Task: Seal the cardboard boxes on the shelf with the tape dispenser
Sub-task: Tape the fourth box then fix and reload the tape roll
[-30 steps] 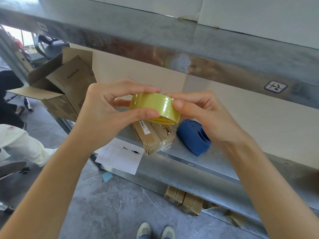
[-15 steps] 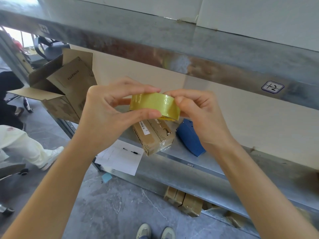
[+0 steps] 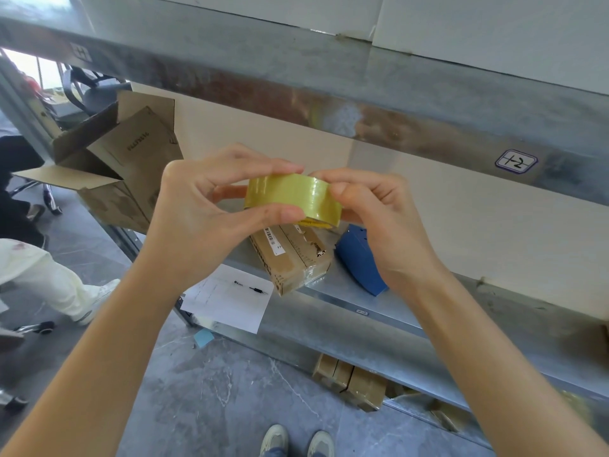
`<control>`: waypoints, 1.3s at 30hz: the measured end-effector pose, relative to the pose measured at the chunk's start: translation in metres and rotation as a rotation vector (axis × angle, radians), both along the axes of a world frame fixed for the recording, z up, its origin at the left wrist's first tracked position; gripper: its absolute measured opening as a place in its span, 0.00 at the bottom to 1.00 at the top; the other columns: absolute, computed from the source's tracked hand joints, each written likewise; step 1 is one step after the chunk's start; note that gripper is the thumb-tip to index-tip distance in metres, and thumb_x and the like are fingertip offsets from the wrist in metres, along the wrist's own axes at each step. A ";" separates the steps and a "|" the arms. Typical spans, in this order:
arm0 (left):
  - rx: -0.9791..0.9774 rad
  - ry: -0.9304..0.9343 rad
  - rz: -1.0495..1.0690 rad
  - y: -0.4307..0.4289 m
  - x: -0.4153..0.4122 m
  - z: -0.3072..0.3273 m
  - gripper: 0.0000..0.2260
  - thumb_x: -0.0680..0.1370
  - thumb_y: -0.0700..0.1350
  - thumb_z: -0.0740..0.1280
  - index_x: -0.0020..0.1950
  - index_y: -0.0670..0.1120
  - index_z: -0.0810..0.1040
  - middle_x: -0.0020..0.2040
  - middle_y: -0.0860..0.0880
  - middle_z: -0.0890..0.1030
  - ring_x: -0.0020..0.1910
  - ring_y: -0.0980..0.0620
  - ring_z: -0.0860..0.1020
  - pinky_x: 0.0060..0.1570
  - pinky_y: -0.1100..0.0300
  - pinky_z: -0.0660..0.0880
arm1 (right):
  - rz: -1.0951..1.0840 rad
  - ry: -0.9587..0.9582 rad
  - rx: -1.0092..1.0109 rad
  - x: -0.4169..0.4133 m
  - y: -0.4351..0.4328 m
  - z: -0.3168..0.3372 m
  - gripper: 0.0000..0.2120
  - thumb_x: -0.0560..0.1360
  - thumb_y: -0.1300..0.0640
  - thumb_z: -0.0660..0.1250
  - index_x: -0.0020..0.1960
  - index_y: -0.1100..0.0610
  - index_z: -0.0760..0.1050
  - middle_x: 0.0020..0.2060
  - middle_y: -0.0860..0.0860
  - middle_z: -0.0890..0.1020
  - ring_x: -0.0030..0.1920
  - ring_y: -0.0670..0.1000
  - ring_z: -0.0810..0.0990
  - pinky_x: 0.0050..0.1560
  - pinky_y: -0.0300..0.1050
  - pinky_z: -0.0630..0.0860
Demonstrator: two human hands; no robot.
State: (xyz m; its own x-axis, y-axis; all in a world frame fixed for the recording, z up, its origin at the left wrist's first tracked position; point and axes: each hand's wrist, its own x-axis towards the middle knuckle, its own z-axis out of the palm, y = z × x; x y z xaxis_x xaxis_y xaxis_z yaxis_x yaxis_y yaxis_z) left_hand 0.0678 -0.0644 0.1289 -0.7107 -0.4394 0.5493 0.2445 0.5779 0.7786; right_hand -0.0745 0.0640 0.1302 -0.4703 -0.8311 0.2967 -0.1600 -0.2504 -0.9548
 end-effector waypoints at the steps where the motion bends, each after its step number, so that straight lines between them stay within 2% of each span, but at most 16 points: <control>1: 0.000 -0.001 0.001 0.000 0.000 0.000 0.16 0.69 0.50 0.77 0.56 0.53 0.82 0.52 0.55 0.84 0.55 0.51 0.82 0.51 0.63 0.77 | 0.000 -0.009 -0.005 0.000 0.000 0.000 0.16 0.73 0.62 0.61 0.41 0.46 0.85 0.38 0.44 0.86 0.41 0.42 0.83 0.46 0.40 0.80; 6: 0.013 0.009 0.008 0.001 0.000 -0.003 0.16 0.69 0.49 0.77 0.56 0.52 0.82 0.52 0.55 0.84 0.55 0.50 0.81 0.51 0.63 0.77 | -0.011 -0.004 -0.003 0.002 0.000 0.001 0.18 0.71 0.64 0.59 0.40 0.48 0.86 0.37 0.43 0.86 0.40 0.41 0.82 0.44 0.39 0.79; 9: 0.008 0.007 0.008 0.001 0.001 -0.003 0.16 0.70 0.49 0.77 0.56 0.52 0.82 0.52 0.56 0.84 0.55 0.51 0.81 0.50 0.63 0.77 | -0.003 0.012 0.005 0.001 0.000 0.001 0.22 0.71 0.64 0.58 0.37 0.44 0.86 0.37 0.42 0.86 0.40 0.41 0.82 0.45 0.40 0.80; 13: 0.020 0.001 0.002 0.001 0.002 -0.003 0.16 0.70 0.49 0.76 0.56 0.52 0.82 0.52 0.57 0.84 0.55 0.51 0.81 0.51 0.63 0.78 | 0.000 -0.014 0.007 0.003 0.000 0.001 0.18 0.72 0.62 0.60 0.38 0.46 0.85 0.37 0.42 0.85 0.40 0.40 0.81 0.44 0.37 0.78; 16: 0.019 0.007 0.007 0.002 0.002 -0.003 0.16 0.69 0.49 0.77 0.56 0.51 0.82 0.52 0.56 0.84 0.54 0.51 0.81 0.51 0.63 0.77 | -0.032 0.028 -0.001 0.006 -0.001 0.000 0.13 0.74 0.59 0.61 0.41 0.49 0.84 0.38 0.44 0.85 0.42 0.44 0.81 0.47 0.43 0.79; 21: -0.008 0.017 0.035 0.005 0.002 -0.004 0.16 0.69 0.49 0.77 0.56 0.51 0.82 0.53 0.53 0.83 0.54 0.50 0.81 0.51 0.61 0.77 | -0.073 0.034 -0.027 0.006 -0.005 -0.002 0.19 0.72 0.61 0.60 0.36 0.44 0.84 0.37 0.43 0.85 0.43 0.46 0.81 0.48 0.49 0.79; 24: -0.001 0.030 0.042 0.007 0.002 -0.004 0.16 0.69 0.49 0.77 0.55 0.52 0.83 0.52 0.53 0.83 0.54 0.50 0.81 0.52 0.59 0.78 | -0.076 0.050 -0.046 0.007 -0.006 -0.002 0.19 0.72 0.62 0.59 0.35 0.44 0.83 0.36 0.42 0.84 0.42 0.43 0.80 0.47 0.43 0.77; 29: 0.001 0.021 0.051 0.004 0.003 -0.003 0.16 0.69 0.50 0.76 0.56 0.52 0.82 0.53 0.52 0.83 0.55 0.51 0.81 0.53 0.59 0.79 | -0.018 0.081 -0.057 0.007 -0.006 -0.002 0.13 0.68 0.61 0.62 0.41 0.47 0.81 0.38 0.41 0.84 0.42 0.40 0.80 0.45 0.35 0.76; 31: 0.029 0.004 0.032 0.000 0.006 -0.002 0.16 0.69 0.51 0.76 0.56 0.53 0.82 0.52 0.53 0.84 0.55 0.51 0.81 0.53 0.60 0.79 | 0.014 0.115 -0.022 0.004 -0.004 -0.003 0.11 0.70 0.59 0.62 0.45 0.47 0.81 0.41 0.41 0.84 0.46 0.42 0.80 0.48 0.37 0.77; 35: 0.064 -0.023 0.016 -0.009 0.011 -0.003 0.16 0.69 0.51 0.76 0.57 0.52 0.83 0.53 0.53 0.84 0.56 0.47 0.81 0.54 0.55 0.80 | 0.041 0.217 -0.012 -0.004 0.002 0.000 0.10 0.79 0.63 0.66 0.55 0.50 0.79 0.49 0.47 0.83 0.54 0.50 0.80 0.51 0.40 0.78; 39: 0.072 -0.016 0.005 -0.013 0.014 -0.001 0.16 0.70 0.51 0.75 0.57 0.54 0.84 0.52 0.54 0.84 0.55 0.48 0.81 0.52 0.59 0.80 | 0.036 0.275 -0.005 -0.010 0.004 0.006 0.10 0.77 0.62 0.69 0.53 0.49 0.80 0.49 0.45 0.85 0.54 0.48 0.82 0.52 0.43 0.80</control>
State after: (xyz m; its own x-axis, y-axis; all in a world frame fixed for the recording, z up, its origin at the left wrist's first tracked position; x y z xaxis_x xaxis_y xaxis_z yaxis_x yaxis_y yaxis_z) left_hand 0.0819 -0.0775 0.1278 -0.7171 -0.4811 0.5043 0.2287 0.5211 0.8223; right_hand -0.0844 0.0685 0.1362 -0.3413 -0.8441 0.4135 -0.4041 -0.2655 -0.8753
